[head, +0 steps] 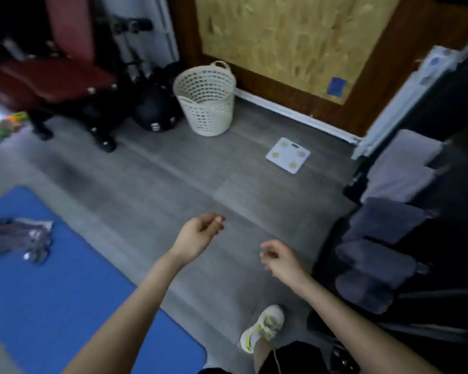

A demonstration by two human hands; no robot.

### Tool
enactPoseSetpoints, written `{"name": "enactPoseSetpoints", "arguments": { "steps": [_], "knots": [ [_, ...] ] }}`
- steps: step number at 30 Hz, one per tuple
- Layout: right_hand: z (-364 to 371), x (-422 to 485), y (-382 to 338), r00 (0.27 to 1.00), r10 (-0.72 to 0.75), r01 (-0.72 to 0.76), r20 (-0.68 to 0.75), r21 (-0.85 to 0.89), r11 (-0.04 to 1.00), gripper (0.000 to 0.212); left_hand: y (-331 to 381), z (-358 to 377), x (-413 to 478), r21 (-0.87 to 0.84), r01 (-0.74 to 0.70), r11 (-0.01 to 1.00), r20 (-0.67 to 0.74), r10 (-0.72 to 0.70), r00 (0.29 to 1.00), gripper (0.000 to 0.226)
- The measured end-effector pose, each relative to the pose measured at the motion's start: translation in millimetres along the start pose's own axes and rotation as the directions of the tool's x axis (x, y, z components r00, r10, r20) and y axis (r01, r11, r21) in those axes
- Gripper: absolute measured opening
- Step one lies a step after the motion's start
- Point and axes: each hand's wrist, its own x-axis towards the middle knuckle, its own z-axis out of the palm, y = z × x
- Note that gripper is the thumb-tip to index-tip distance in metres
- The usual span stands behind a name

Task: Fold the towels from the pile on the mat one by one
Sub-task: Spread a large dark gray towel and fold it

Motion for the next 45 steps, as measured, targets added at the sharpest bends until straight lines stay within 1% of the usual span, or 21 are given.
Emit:
{"name": "enactPoseSetpoints", "arguments": {
  "steps": [3,5,7,9,13,16,20,22,24,26,28,31,34,35,37,39,41,43,45],
  "knots": [
    [57,-14,-17,0.981,-0.064,0.086,0.185,-0.11,0.99,0.021,-43,-51,-75,-0.083,0.08,0.993,-0.169,-0.093,0.981,0.019],
    [97,-32,-25,0.951,-0.073,0.127,0.299,-0.163,0.978,0.017,-72,-81,-132,-0.125,0.142,0.982,-0.232,-0.168,0.958,0.021],
    [135,-52,-30,0.907,-0.083,0.184,0.412,-0.213,0.96,0.019,-105,-106,-190,-0.153,0.205,0.967,-0.296,-0.243,0.924,0.02],
    [170,-69,-34,0.868,-0.081,0.232,0.491,-0.255,0.939,0.022,-138,-126,-242,-0.183,0.26,0.948,-0.374,-0.312,0.873,0.02],
    [226,-95,-44,0.767,-0.042,0.343,0.641,-0.353,0.87,0.022,-186,-145,-335,-0.29,0.36,0.887,-0.489,-0.46,0.741,0.019],
    [263,-107,-64,0.692,-0.023,0.442,0.722,-0.398,0.804,0.023,-206,-147,-391,-0.371,0.388,0.843,-0.556,-0.537,0.634,0.019],
    [313,-114,-89,0.591,0.023,0.569,0.806,-0.437,0.697,0.02,-221,-137,-452,-0.51,0.373,0.775,-0.634,-0.632,0.445,0.02],
    [339,-119,-97,0.554,0.044,0.614,0.832,-0.443,0.653,0.023,-229,-129,-478,-0.551,0.361,0.752,-0.655,-0.658,0.372,0.018],
    [365,-128,-105,0.52,0.047,0.671,0.853,-0.442,0.595,0.029,-242,-123,-501,-0.587,0.351,0.729,-0.656,-0.683,0.321,0.017],
    [391,-144,-112,0.491,0.061,0.711,0.869,-0.44,0.549,0.033,-258,-121,-523,-0.614,0.342,0.711,-0.649,-0.702,0.294,0.016],
    [421,-162,-116,0.471,0.078,0.729,0.879,-0.438,0.526,0.033,-276,-124,-545,-0.632,0.336,0.698,-0.641,-0.715,0.279,0.016],
    [472,-189,-115,0.476,0.104,0.736,0.873,-0.46,0.498,0.031,-315,-137,-579,-0.645,0.315,0.697,-0.641,-0.717,0.273,0.017],
    [534,-214,-115,0.535,0.082,0.711,0.841,-0.5,0.495,0.031,-359,-170,-615,-0.665,0.261,0.7,-0.643,-0.714,0.278,0.017],
    [554,-224,-116,0.564,0.069,0.697,0.823,-0.519,0.495,0.03,-372,-184,-630,-0.67,0.24,0.703,-0.645,-0.711,0.281,0.017],
    [589,-247,-114,0.638,0.062,0.639,0.768,-0.572,0.515,0.031,-395,-214,-663,-0.688,0.2,0.697,-0.628,-0.711,0.317,0.017],
    [617,-279,-113,0.708,0.071,0.547,0.702,-0.61,0.573,0.032,-413,-243,-702,-0.694,0.192,0.694,-0.606,-0.707,0.366,0.017],
    [651,-309,-116,0.753,0.048,0.495,0.657,-0.613,0.616,0.031,-437,-277,-740,-0.668,0.202,0.717,-0.62,-0.685,0.381,0.016],
    [676,-331,-125,0.768,0.02,0.486,0.64,-0.603,0.632,0.031,-457,-310,-768,-0.664,0.212,0.717,-0.634,-0.691,0.347,0.017],
    [701,-354,-133,0.771,0.022,0.469,0.637,-0.591,0.656,0.031,-478,-343,-795,-0.682,0.202,0.702,-0.635,-0.707,0.312,0.019]
  ]
}}
